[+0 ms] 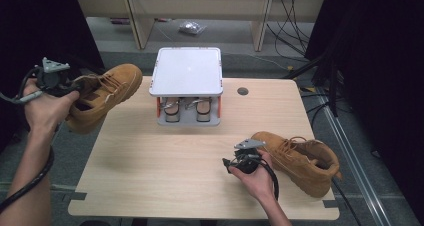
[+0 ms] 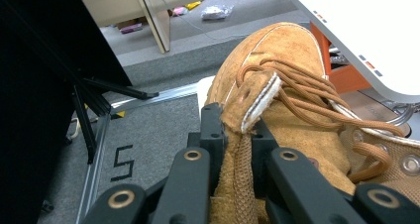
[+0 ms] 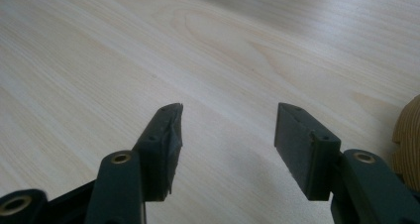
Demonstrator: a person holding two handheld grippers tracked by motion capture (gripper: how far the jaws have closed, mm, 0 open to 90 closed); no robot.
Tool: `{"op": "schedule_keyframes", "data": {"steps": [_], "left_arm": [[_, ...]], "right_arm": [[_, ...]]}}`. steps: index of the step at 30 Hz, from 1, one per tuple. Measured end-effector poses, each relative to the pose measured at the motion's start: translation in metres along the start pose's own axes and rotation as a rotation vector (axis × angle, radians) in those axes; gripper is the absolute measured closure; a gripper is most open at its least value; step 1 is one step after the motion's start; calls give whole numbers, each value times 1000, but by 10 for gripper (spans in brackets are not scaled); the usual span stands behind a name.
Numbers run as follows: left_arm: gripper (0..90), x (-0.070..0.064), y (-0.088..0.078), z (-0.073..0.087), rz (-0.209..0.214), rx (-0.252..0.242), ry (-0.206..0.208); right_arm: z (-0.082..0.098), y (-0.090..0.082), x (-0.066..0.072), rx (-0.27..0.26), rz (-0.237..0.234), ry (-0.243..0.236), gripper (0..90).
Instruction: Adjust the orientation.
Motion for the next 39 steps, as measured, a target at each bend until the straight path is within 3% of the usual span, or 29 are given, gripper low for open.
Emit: {"op": "schedule_keyframes", "data": {"steps": [7, 18, 22, 27, 28, 30, 39], "left_arm": [[831, 0, 4, -3, 7, -4, -12], [831, -1, 5, -9, 1, -19, -24], [831, -2, 7, -11, 1, -23, -30], [831, -2, 10, -15, 1, -22, -38], [831, -2, 11, -15, 1, -22, -38], [831, -3, 13, -16, 4, -22, -41], [830, -5, 20, -21, 6, -22, -57]], "right_arm": [[0, 0, -2, -7, 5, -17, 448], [1, -1, -1, 0, 4, -4, 446], [1, 1, -2, -6, 10, -25, 446], [1, 0, 0, 1, 3, -1, 446], [1, 0, -1, -3, 4, -23, 446], [1, 0, 0, 2, 5, -3, 445], [1, -1, 0, -1, 11, -12, 444]]}}
Point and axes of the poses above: each handheld gripper's, and its own axes: y roughly forward along the jaws, z roughly out of its underside, x roughly to its left, the point moved 1 cm from there along y, roughly forward along the jaws, and after that the axes turned 3 degrees about -y, right-handed, at the moved point
